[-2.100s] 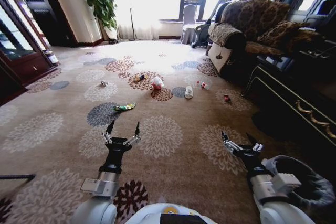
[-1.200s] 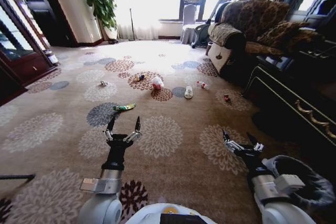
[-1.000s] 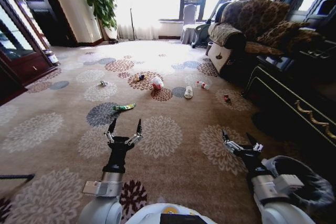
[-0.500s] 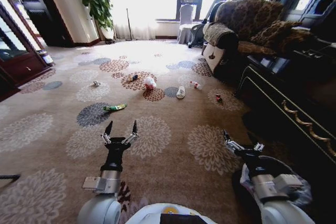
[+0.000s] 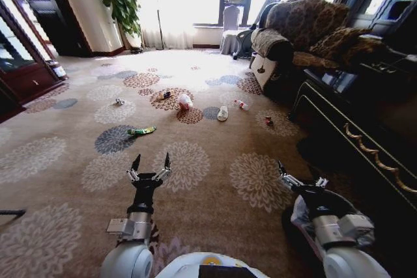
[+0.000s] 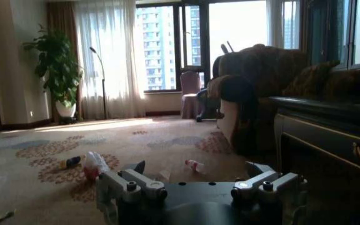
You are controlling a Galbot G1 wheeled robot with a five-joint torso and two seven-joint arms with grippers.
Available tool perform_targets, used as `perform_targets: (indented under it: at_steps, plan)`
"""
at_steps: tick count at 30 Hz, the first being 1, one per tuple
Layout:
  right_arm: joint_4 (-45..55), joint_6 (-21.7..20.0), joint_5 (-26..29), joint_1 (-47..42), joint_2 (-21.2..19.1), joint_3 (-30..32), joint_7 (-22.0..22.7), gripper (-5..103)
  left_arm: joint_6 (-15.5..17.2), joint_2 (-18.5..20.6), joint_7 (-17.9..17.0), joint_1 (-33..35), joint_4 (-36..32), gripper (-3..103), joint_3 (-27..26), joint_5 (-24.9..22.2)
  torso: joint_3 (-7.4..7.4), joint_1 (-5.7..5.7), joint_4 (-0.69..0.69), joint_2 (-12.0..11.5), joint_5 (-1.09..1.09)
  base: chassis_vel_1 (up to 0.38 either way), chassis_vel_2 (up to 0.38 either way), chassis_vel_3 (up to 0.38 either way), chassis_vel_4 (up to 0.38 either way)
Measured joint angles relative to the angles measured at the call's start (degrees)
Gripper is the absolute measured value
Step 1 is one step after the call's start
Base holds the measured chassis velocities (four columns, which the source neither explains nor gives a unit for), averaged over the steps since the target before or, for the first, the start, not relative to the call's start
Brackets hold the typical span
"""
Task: Pick up the trash from the ground and place it into the trash bin.
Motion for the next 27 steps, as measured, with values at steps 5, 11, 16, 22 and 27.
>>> perform_targets:
  at_steps: [5, 11, 16, 22, 27]
  plan:
    - [-1.26, 0.23, -0.70, 0.67, -1.08, 0.08, 0.00, 100, 0.31, -0.06, 0.02, -0.14, 0.41, 100, 0.30, -0.19, 0.00, 0.00, 0.01, 0.00, 0.04, -0.094, -0.155, 0.095, 0.202]
    - [-5.65, -4.77, 2.99, 1.69, -6.79, 4.89, -0.03, 100, 0.57, 1.25, -0.18, 0.23, 1.77, 100, 0.42, -1.11, 0.01, 0.01, 0.03, 0.00, -0.03, -0.007, 0.051, 0.000, -0.031]
    - [-13.47, -8.85, 7.73, -0.63, -12.60, 12.28, -0.01, 100, 0.83, 1.67, -0.44, -0.62, 3.65, 100, 0.47, -2.08, 0.01, 0.01, 0.00, 0.00, 0.03, 0.013, 0.021, -0.010, -0.006]
    - [-20.61, -6.55, 10.52, -2.07, -15.02, 15.38, 0.00, 100, 0.45, 0.97, -1.18, -2.47, 6.56, 100, 1.16, -3.42, 0.01, 0.01, 0.00, 0.00, 0.02, 0.000, 0.000, 0.000, 0.000]
    - [-25.91, -7.42, 12.47, -2.26, -17.19, 15.74, -0.01, 102, 0.39, 1.52, -1.78, -4.93, 9.84, 101, 2.21, -4.49, 0.01, 0.01, 0.00, 0.00, 0.02, 0.000, 0.000, 0.000, 0.000]
